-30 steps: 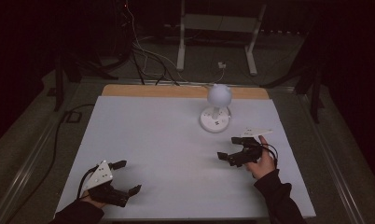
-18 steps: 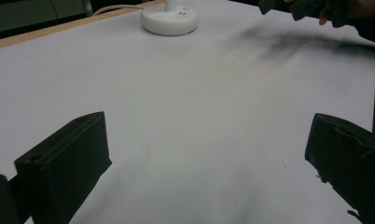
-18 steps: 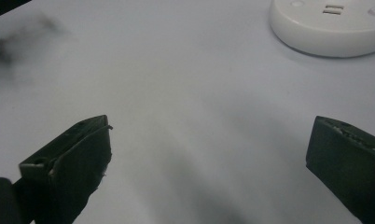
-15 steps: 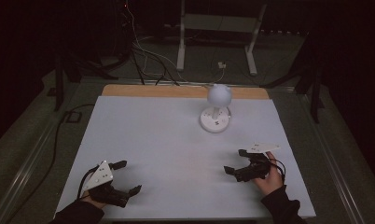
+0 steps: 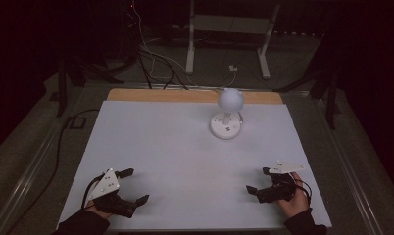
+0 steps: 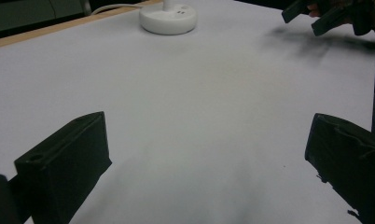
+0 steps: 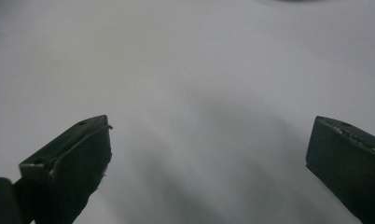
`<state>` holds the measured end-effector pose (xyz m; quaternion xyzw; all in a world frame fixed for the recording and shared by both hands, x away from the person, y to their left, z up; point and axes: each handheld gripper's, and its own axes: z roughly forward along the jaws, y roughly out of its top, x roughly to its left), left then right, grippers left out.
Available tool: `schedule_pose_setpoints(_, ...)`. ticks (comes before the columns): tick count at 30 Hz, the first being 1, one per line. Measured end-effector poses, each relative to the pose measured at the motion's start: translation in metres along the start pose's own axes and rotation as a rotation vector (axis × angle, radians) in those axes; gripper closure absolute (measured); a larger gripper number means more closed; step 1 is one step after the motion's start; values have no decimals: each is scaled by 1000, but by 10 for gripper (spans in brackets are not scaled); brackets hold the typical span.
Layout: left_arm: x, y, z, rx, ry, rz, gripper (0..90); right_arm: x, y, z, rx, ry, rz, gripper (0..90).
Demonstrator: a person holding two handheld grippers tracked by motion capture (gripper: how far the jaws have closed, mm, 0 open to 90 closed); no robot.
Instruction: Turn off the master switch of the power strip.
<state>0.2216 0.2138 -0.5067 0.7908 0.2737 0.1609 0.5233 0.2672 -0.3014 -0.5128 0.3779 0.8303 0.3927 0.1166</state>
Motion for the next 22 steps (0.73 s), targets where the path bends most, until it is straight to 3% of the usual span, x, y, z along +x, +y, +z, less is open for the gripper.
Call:
schedule_pose_setpoints(4,0,0,0,-1,-1,-1,4,2,-5,-3,2,-13,-26,0)
schedule_pose_setpoints(6,0,0,0,1,0,2,4,2,-10,-6,11,-43,-51,0)
schedule_pose_setpoints(22,0,0,1,4,-4,-1,4,-3,-15,-5,19,-80,-74,0)
